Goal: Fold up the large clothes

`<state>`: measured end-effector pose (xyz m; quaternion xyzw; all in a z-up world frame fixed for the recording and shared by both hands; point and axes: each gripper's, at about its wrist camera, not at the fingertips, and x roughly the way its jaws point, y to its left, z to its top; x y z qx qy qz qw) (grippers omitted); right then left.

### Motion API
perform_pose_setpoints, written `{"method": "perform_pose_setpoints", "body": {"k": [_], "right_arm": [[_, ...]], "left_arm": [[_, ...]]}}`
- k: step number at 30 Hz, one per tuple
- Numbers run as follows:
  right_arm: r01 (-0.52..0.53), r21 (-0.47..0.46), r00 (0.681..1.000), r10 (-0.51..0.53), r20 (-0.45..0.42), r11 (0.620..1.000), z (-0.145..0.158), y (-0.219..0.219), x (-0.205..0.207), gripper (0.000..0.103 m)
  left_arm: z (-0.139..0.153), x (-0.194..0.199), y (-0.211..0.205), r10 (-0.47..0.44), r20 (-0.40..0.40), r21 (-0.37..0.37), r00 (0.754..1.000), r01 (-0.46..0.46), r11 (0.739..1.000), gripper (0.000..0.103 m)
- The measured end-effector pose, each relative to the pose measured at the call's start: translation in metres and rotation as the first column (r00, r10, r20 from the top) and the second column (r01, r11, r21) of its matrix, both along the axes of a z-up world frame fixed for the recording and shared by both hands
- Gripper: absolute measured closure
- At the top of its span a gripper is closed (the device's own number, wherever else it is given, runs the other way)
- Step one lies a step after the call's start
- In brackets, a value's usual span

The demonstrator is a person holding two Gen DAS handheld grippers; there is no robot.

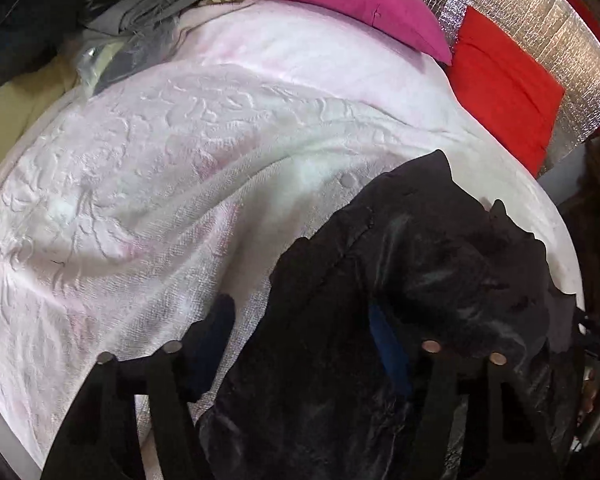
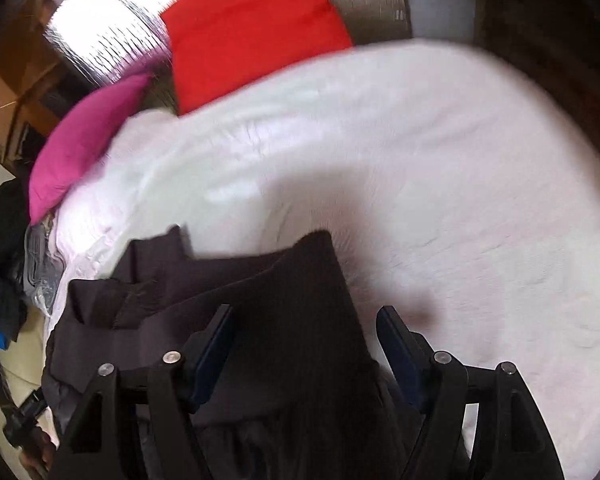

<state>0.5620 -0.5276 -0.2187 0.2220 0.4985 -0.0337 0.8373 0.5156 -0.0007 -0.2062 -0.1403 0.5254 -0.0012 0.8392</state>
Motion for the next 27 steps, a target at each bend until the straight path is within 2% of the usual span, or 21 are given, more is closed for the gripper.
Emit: {"method": "perform_pose_setpoints", "body": {"k": [1, 2, 3, 4, 5, 6, 8, 11, 12, 14, 17, 18, 19, 21, 22, 24, 25, 27], "right_arm": [[-0.013, 0.038, 1.000, 0.013, -0.006, 0.999, -0.007, 0.002, 0.002, 0.028], [-0.023, 0.035, 1.000, 0.023, 0.011, 0.999, -0.006, 0.007, -0.003, 0.030], [-0.035, -0.020, 0.998, 0.036, 0.045, 0.999, -0.001, 0.014, -0.008, 0.045], [-0.041, -0.056, 0.997, 0.045, 0.056, 0.998, 0.002, 0.018, -0.010, 0.078], [-0.042, -0.117, 0.997, 0.049, 0.056, 0.992, 0.008, 0.024, -0.014, 0.082], [-0.028, -0.136, 0.998, 0.036, 0.059, 0.990, 0.013, 0.026, -0.016, 0.082], [0.024, -0.176, 0.991, -0.001, 0.134, 0.984, 0.037, 0.028, -0.031, 0.084], [0.108, -0.265, 0.959, -0.031, 0.280, 0.958, 0.070, 0.035, -0.055, 0.084], [0.139, -0.280, 0.954, -0.053, 0.294, 0.950, 0.071, 0.033, -0.059, 0.084], [0.172, -0.278, 0.962, -0.100, 0.254, 0.945, 0.056, 0.024, -0.054, 0.085], [0.215, -0.304, 0.971, -0.170, 0.167, 0.928, 0.018, 0.010, -0.046, 0.085], [0.229, -0.260, 0.971, -0.200, 0.133, 0.938, 0.007, 0.004, -0.045, 0.084], [0.257, -0.162, 0.964, -0.243, 0.104, 0.953, -0.001, -0.004, -0.048, 0.084], [0.297, -0.020, 0.949, -0.292, 0.118, 0.955, -0.001, -0.011, -0.060, 0.078], [0.312, 0.041, 0.938, -0.314, 0.144, 0.949, 0.006, -0.013, -0.071, 0.068], [0.322, 0.100, 0.922, -0.336, 0.191, 0.941, 0.017, -0.011, -0.088, 0.035], [0.345, 0.140, 0.895, -0.370, 0.250, 0.928, 0.028, -0.007, -0.108, 0.017], [0.368, 0.175, 0.850, -0.406, 0.336, 0.913, 0.040, 0.002, -0.137, 0.016]], "left_arm": [[0.001, -0.001, 0.000, -0.003, 0.006, 0.000, 1.000, 0.003, 1.000, 0.042], [0.000, -0.001, -0.002, -0.005, 0.011, 0.004, 1.000, 0.005, 1.000, 0.048], [0.001, -0.002, -0.004, -0.009, 0.017, 0.016, 1.000, 0.008, 1.000, 0.051], [0.001, -0.001, -0.005, -0.010, 0.021, 0.026, 1.000, 0.009, 1.000, 0.052], [0.002, -0.002, -0.006, -0.010, 0.025, 0.035, 1.000, 0.009, 0.999, 0.053], [0.003, -0.003, -0.007, -0.011, 0.031, 0.042, 0.999, 0.010, 0.999, 0.053], [0.006, -0.005, -0.007, -0.007, 0.046, 0.047, 0.999, 0.005, 0.999, 0.053], [0.014, -0.011, -0.005, 0.012, 0.078, 0.054, 0.997, -0.016, 0.998, 0.053], [0.017, -0.013, -0.005, 0.013, 0.082, 0.060, 0.997, -0.018, 0.998, 0.053], [0.016, -0.013, -0.006, 0.007, 0.074, 0.074, 0.997, -0.013, 0.997, 0.052], [0.008, -0.010, -0.008, -0.007, 0.034, 0.086, 0.999, 0.004, 0.996, 0.049], [0.008, -0.009, -0.007, -0.012, 0.035, 0.079, 0.999, 0.009, 0.997, 0.049], [0.011, -0.009, -0.006, -0.015, 0.042, 0.065, 0.999, 0.013, 0.998, 0.049], [0.021, -0.008, -0.001, -0.025, 0.081, 0.035, 0.996, 0.022, 0.999, 0.047], [0.025, -0.006, 0.001, -0.025, 0.096, 0.030, 0.995, 0.022, 0.999, 0.041], [0.037, -0.001, 0.005, -0.029, 0.135, 0.017, 0.990, 0.027, 0.999, 0.035], [0.046, 0.001, 0.007, -0.035, 0.170, 0.009, 0.985, 0.034, 0.999, 0.033], [0.056, 0.008, 0.008, -0.046, 0.199, 0.010, 0.979, 0.045, 0.999, 0.026]]}}
